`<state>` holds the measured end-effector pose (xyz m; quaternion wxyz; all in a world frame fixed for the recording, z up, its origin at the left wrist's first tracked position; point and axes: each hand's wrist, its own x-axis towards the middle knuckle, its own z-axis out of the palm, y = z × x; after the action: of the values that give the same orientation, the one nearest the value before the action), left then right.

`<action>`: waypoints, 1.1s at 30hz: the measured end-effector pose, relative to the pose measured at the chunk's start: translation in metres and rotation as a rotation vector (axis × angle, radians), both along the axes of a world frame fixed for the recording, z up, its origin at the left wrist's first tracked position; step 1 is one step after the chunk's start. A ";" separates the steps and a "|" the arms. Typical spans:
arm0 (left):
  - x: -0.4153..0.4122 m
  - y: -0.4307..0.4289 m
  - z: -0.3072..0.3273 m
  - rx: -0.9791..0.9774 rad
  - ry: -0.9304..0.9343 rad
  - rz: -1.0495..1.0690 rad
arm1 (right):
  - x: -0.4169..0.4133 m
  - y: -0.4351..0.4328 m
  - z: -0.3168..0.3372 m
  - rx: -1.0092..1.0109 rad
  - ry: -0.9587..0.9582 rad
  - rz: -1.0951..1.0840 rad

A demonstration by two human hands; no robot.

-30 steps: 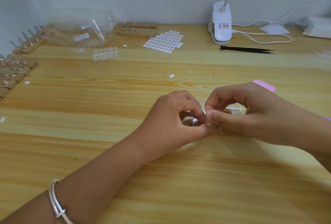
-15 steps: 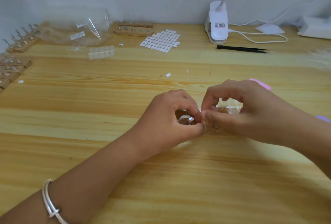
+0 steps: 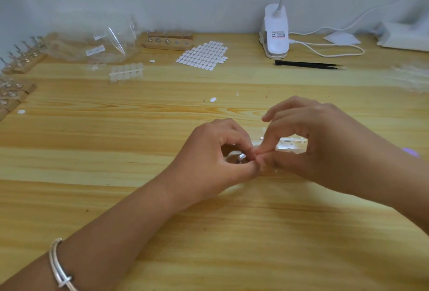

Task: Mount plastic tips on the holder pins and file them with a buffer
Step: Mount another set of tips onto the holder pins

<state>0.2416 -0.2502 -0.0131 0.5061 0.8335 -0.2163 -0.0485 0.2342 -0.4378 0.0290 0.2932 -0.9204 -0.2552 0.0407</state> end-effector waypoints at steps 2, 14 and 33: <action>0.000 0.000 0.000 -0.009 0.003 -0.009 | 0.000 -0.001 0.001 -0.023 0.017 -0.012; 0.002 0.000 -0.004 -0.028 -0.018 -0.035 | -0.002 0.006 0.001 -0.168 -0.033 -0.001; 0.001 -0.003 -0.007 0.321 -0.216 0.013 | 0.047 -0.029 -0.019 0.239 0.293 -0.113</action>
<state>0.2431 -0.2528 -0.0199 0.3410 0.9052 -0.2535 0.0108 0.2815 -0.4672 0.0103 0.4363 -0.8761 -0.1609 0.1271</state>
